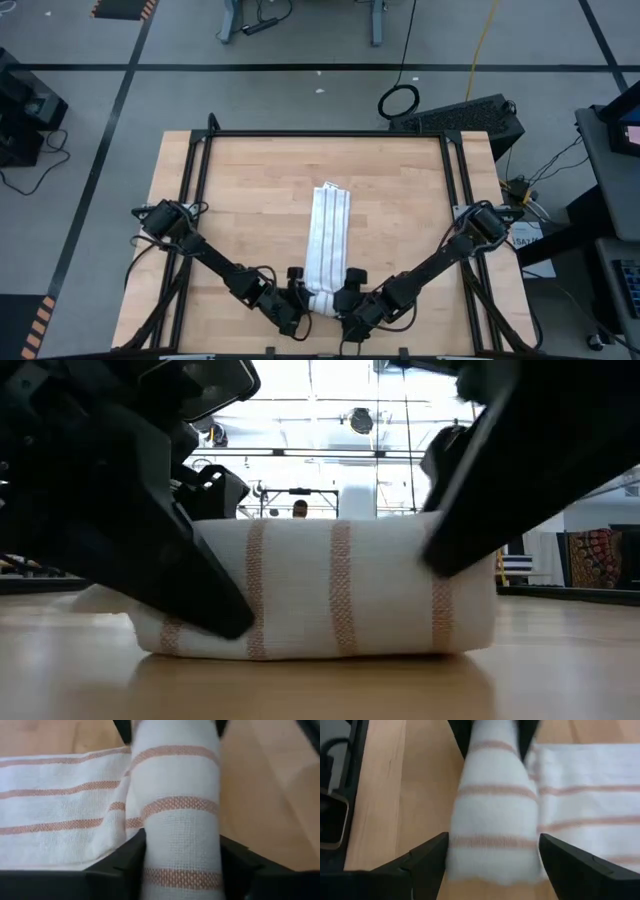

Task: Roll towel into tight, uniform cylinder
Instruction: Roll the white brown kitchen towel

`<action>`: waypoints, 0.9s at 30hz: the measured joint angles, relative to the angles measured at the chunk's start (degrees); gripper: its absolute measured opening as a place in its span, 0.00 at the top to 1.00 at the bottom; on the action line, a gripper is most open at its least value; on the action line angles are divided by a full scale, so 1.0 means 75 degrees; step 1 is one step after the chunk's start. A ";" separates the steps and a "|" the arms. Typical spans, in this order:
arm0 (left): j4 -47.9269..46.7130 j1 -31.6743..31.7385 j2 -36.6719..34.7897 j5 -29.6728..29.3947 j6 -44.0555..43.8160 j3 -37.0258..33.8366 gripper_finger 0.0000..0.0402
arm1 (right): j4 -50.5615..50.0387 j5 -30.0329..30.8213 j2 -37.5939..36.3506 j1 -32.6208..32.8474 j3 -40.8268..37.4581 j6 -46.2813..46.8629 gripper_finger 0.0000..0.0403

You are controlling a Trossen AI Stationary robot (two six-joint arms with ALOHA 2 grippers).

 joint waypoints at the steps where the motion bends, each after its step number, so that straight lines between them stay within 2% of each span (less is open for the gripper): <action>1: 0.0031 0.0000 0.0002 0.0064 -0.0007 0.0000 0.55 | -0.0199 -0.0003 -0.0101 0.0025 0.0000 0.0007 0.26; 6: 0.0110 0.0012 -0.0047 0.0491 -0.0251 0.0003 0.66 | -0.0861 0.0059 -0.0688 0.0184 0.0000 0.0085 0.26; 13: 0.0006 0.0362 -0.0327 0.1882 -0.0517 -0.0009 0.69 | -0.0522 0.0642 -0.1095 0.0563 0.0001 0.0465 0.26; 18: 0.0058 0.0893 -0.0453 0.2951 -0.1185 -0.0015 0.69 | 0.0007 0.0727 -0.0992 0.0785 0.0006 0.0581 0.26; 23: 0.0047 0.1327 -0.0450 0.3951 -0.1202 -0.0015 0.69 | 0.0034 0.1468 -0.0679 0.0877 0.0006 0.0166 0.26; 27: 0.0038 0.1657 -0.0450 0.4636 -0.1500 -0.0015 0.69 | 0.0177 0.1461 -0.0355 0.0845 0.0006 0.0109 0.26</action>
